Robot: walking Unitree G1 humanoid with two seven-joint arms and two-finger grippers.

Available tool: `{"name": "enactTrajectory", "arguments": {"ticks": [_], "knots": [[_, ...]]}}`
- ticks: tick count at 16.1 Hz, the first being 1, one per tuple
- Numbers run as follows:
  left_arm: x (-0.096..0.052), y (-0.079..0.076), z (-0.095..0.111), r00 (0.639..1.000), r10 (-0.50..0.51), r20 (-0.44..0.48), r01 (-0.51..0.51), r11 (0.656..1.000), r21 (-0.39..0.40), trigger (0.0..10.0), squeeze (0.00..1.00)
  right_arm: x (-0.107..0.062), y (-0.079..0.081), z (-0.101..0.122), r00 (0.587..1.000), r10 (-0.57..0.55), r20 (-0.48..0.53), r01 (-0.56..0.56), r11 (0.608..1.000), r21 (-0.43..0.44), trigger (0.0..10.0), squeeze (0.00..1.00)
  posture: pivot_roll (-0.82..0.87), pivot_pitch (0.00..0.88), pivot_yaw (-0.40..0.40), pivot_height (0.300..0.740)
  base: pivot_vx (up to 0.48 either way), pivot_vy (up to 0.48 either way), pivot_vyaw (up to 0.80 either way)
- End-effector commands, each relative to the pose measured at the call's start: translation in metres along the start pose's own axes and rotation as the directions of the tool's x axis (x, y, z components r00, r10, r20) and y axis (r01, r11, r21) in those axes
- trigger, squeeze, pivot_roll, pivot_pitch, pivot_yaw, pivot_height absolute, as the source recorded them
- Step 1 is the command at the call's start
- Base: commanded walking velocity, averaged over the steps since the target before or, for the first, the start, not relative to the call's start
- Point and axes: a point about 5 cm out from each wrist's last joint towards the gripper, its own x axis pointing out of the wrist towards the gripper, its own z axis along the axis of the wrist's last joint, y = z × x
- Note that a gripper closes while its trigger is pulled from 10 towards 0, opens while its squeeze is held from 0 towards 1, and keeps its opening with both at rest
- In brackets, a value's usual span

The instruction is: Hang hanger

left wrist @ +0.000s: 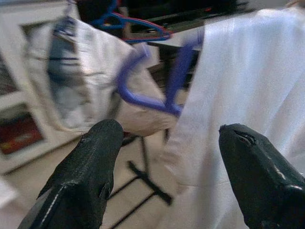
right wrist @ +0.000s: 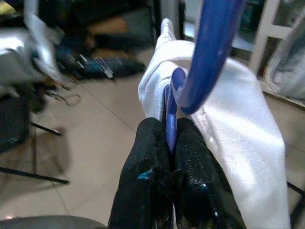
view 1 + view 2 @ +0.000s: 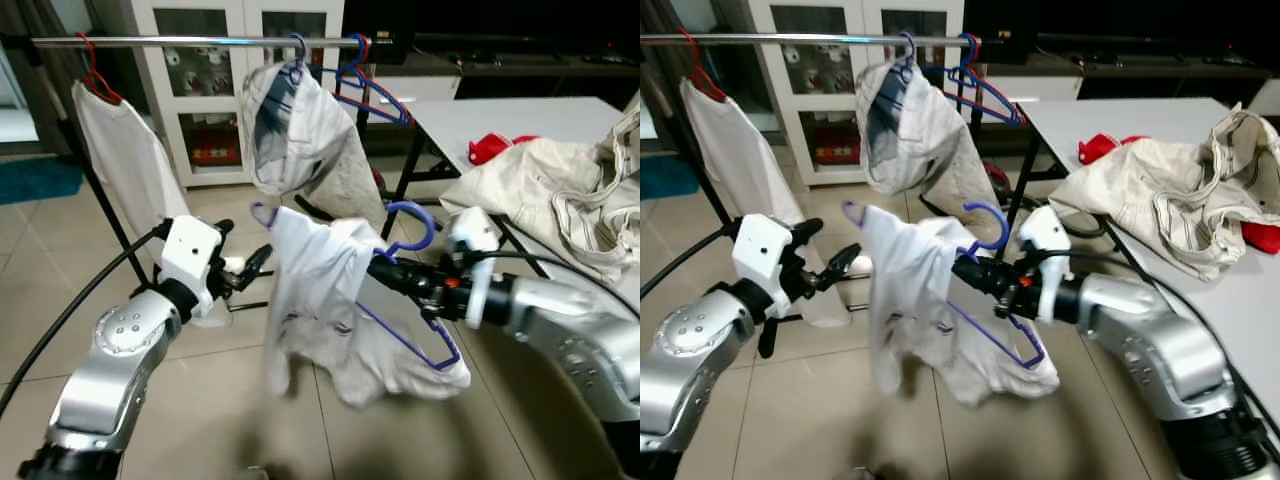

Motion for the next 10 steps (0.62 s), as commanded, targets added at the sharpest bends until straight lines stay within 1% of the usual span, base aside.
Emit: {"name": "enactTrajectory", "arguments": {"ticks": [1,2,4,6,7,8,10], "knots": [[0.005,0.000,0.002,0.998,-0.054,0.025,0.054,0.998,-0.008,10.0,0.00,-0.006,0.002,0.011,0.998,0.045,0.039,-0.044,0.999,-0.025,10.0,0.00,0.06,0.000,-0.046,0.740,0.000,0.000,0.00],[0.008,-0.001,-0.002,0.994,-0.105,0.013,0.105,0.994,0.001,10.0,0.00,-0.008,0.004,0.013,0.996,0.078,0.040,-0.077,0.997,-0.030,10.0,0.00,0.06,0.000,-0.040,0.740,0.000,0.000,0.00],[0.012,0.000,-0.003,0.987,-0.157,0.016,0.157,0.988,0.010,10.0,0.00,-0.012,0.005,0.016,0.992,0.118,0.040,-0.116,0.993,-0.036,10.0,0.00,0.05,0.000,-0.035,0.740,0.000,0.000,0.00],[0.013,0.000,-0.001,0.982,-0.188,0.028,0.188,0.982,0.002,10.0,0.00,-0.014,0.004,0.017,0.991,0.128,0.041,-0.126,0.991,-0.038,10.0,0.00,0.05,0.000,-0.030,0.740,0.000,0.000,0.00],[0.014,-0.002,0.003,0.973,-0.224,0.057,0.224,0.975,0.006,0.9,0.00,-0.016,0.003,0.018,0.991,0.127,0.039,-0.125,0.991,-0.043,10.0,0.00,0.05,0.000,-0.024,0.740,0.000,0.000,0.00],[0.014,-0.004,0.005,0.966,-0.247,0.077,0.247,0.969,0.008,0.0,0.00,-0.018,0.002,0.019,0.991,0.125,0.037,-0.123,0.991,-0.047,10.0,0.00,0.05,0.000,-0.024,0.740,0.000,0.000,0.00],[0.011,-0.007,0.005,0.957,-0.274,0.094,0.277,0.961,-0.016,0.0,0.00,-0.019,0.001,0.019,0.991,0.126,0.040,-0.124,0.991,-0.051,10.0,0.00,0.05,0.000,-0.023,0.740,0.000,0.000,0.00]]}}
